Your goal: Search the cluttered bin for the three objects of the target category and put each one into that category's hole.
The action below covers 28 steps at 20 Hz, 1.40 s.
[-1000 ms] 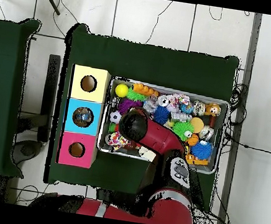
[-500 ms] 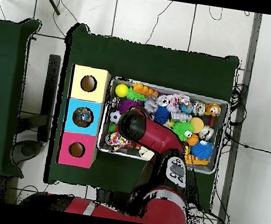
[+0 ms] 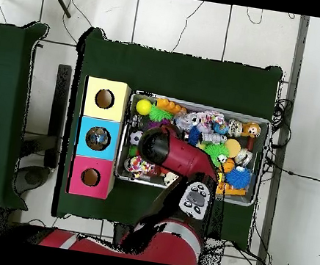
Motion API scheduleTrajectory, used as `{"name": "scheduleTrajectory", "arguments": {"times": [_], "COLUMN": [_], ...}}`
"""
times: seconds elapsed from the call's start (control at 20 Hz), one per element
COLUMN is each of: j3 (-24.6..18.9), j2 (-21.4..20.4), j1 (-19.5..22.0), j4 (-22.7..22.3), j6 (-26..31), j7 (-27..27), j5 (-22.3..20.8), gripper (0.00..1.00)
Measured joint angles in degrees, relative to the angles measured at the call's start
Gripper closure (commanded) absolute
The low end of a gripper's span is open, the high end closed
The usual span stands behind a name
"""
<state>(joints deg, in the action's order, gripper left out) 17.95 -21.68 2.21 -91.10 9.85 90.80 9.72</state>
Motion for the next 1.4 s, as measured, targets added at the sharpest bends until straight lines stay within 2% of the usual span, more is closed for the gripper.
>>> {"name": "scheduleTrajectory", "arguments": {"times": [0.3, 1.1, 1.3, 1.4], "j3": [1.41, 1.82, -2.07, -7.16], "j2": [-0.06, -0.12, -1.06, -2.03], "j1": [0.45, 2.32, 5.77, 10.78], "j4": [1.88, 3.65, 2.79, 0.67], "j6": [0.00, 0.00, -0.01, -0.01], "j7": [0.00, 0.00, 0.00, 0.00], "j5": [0.00, -0.01, 0.06, 0.38], "gripper": [0.00, 0.00, 0.00, 0.00]}}
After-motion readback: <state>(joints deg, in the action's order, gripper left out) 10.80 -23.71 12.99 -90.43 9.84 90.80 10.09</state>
